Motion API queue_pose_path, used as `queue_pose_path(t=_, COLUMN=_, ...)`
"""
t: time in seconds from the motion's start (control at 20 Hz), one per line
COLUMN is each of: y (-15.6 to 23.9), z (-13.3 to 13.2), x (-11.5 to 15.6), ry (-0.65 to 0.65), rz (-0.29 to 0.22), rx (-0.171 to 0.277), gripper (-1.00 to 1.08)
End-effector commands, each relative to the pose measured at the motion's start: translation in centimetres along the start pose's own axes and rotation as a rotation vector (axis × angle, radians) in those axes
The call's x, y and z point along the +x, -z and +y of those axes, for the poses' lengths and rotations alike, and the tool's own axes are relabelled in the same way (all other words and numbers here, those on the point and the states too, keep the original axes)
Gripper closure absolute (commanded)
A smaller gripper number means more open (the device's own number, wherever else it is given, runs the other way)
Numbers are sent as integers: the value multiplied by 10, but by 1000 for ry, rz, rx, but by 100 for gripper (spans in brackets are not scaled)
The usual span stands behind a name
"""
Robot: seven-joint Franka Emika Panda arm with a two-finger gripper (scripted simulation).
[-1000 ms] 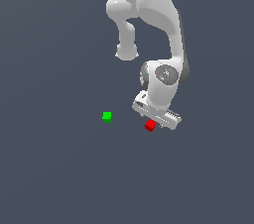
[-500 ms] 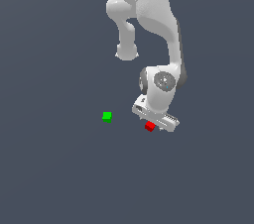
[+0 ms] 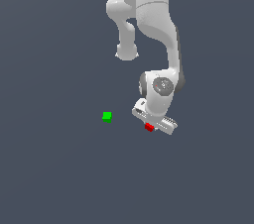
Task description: Stack the red cube on top of the green cube.
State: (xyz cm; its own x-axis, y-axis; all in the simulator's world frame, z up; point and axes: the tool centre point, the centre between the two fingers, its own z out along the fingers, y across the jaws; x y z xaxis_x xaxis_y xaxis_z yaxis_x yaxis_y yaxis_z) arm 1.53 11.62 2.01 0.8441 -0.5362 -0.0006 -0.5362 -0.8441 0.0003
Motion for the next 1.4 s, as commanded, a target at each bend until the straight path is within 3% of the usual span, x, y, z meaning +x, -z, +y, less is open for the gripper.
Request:
queue_pose_path(t=0.0, y=0, z=0, x=0, ry=0, rz=1, rx=0, gripper=108)
queue_pose_path(t=0.65, y=11, z=0, x=0, ry=0, rz=0, rx=0, gripper=108)
queue_pose_path(t=1.35, y=92, z=1, x=-1, ry=0, rz=0, rx=1, gripper=108)
